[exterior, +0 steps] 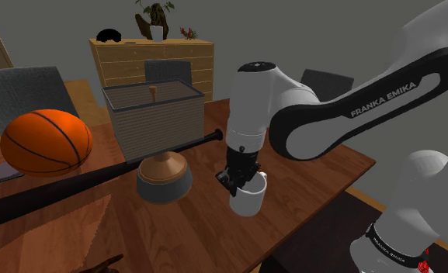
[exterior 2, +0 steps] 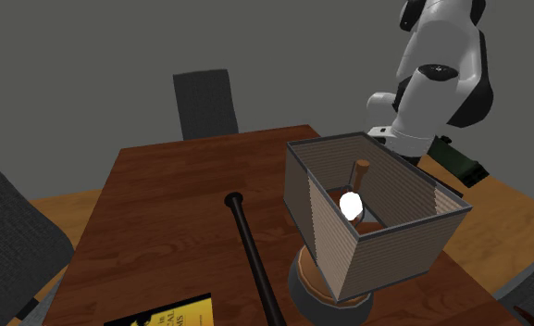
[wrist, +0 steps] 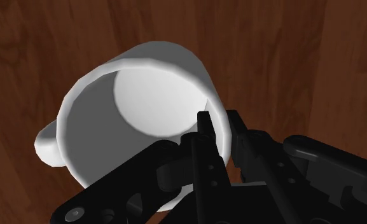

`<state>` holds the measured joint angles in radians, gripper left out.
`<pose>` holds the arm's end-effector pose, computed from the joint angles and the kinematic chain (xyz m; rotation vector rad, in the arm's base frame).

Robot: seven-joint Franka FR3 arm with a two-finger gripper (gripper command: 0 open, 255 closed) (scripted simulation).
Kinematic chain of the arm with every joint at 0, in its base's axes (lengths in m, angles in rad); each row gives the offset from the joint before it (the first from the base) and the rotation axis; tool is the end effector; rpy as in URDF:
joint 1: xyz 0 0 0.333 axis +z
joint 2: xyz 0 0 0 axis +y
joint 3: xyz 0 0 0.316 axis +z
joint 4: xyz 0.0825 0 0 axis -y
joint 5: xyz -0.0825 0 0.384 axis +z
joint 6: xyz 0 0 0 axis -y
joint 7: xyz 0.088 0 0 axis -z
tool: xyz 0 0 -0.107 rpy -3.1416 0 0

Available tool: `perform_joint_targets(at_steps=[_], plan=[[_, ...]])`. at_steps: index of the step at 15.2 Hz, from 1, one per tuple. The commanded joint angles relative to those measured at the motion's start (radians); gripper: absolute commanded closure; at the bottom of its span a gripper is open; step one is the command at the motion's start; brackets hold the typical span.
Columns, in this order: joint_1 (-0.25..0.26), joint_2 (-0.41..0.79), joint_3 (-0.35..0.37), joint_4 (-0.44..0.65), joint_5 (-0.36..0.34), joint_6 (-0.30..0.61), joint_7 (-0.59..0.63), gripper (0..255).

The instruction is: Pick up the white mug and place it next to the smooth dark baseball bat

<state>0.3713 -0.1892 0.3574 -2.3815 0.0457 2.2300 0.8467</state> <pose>0.3523 0.3179 0.3930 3.1303 -0.2360 0.0624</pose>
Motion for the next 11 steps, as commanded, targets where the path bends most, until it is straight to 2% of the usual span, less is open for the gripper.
perform_joint_targets(at_steps=[1, 3, 11], plan=[[0.000, 0.012, 0.003, -0.015, -0.004, 0.028, 0.005, 255], [-0.001, 0.027, 0.006, -0.027, -0.010, 0.054, 0.010, 255], [-0.001, 0.027, 0.006, -0.027, -0.010, 0.054, 0.010, 255]])
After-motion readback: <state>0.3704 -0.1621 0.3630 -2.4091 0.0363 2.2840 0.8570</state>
